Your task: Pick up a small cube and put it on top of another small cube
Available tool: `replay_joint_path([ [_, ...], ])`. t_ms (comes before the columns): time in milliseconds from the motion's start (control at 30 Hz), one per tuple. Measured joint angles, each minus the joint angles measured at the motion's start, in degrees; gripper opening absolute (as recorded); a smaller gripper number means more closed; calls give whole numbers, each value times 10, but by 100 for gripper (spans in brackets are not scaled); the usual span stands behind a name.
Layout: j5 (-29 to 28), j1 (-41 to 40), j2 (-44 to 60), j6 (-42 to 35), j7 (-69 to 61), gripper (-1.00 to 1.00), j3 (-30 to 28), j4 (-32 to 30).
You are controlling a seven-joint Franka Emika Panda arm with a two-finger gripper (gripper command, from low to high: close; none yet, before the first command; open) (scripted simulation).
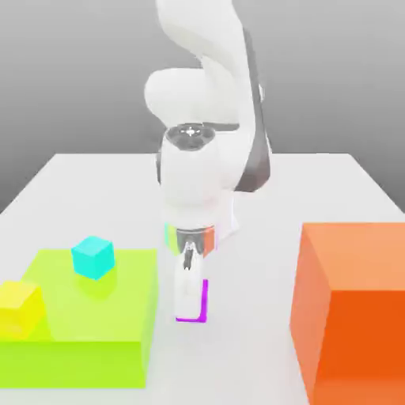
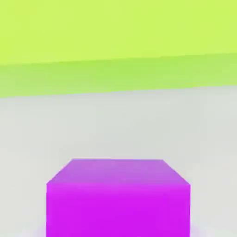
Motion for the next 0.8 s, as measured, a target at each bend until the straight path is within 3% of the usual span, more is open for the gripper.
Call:
replay_joint_path([
  [533,-3,-102,3,-304,-272,-100,-121,310],
  [667,4,-126,35,-278,-260,-100,-169,311],
  [700,7,-130,51,-256,-261,100,-169,304],
  [800,7,-130,51,-255,-261,100,-169,304],
])
